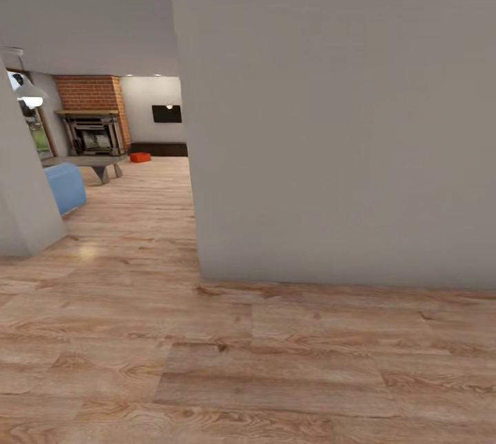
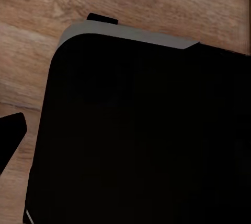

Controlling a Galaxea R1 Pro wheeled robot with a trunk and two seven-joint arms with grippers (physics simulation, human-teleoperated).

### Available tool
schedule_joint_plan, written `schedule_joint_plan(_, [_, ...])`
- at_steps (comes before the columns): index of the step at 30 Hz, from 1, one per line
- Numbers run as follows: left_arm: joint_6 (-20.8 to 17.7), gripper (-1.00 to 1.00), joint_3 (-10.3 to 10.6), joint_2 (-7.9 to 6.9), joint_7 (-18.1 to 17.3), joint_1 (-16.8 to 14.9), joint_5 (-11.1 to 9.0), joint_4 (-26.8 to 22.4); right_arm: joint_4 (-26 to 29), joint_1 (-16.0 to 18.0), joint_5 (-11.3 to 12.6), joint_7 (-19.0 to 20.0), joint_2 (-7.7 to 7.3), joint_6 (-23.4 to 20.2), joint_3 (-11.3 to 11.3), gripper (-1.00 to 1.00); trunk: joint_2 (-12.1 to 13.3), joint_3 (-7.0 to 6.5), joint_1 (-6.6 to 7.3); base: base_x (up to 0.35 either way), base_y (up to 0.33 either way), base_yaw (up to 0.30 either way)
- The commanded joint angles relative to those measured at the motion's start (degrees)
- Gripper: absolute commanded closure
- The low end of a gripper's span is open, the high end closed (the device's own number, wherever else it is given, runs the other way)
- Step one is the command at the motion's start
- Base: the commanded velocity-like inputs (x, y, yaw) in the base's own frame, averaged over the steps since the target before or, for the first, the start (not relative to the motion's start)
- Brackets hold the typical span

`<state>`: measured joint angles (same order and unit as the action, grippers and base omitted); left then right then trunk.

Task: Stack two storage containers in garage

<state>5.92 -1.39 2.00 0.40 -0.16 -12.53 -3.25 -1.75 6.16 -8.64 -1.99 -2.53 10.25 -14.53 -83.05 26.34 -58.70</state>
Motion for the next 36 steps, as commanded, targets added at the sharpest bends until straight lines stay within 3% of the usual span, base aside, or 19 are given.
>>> schedule_joint_plan(1, [0.2,-1.00,-0.1,0.02,0.0,0.0,-0.2,0.0,-0.2,0.1,-0.6,-0.3,0.00,0.3,0.0,-1.00,0.0,0.05,-0.03,0.325,0.000,0.178])
schedule_joint_plan(36, [0.3,-1.00,-0.2,0.02,0.0,0.0,-0.2,0.0,-0.2,0.1,-0.6,-0.8,-0.02,0.4,0.0,-1.00,0.0,0.05,-0.03,0.325,0.000,0.267])
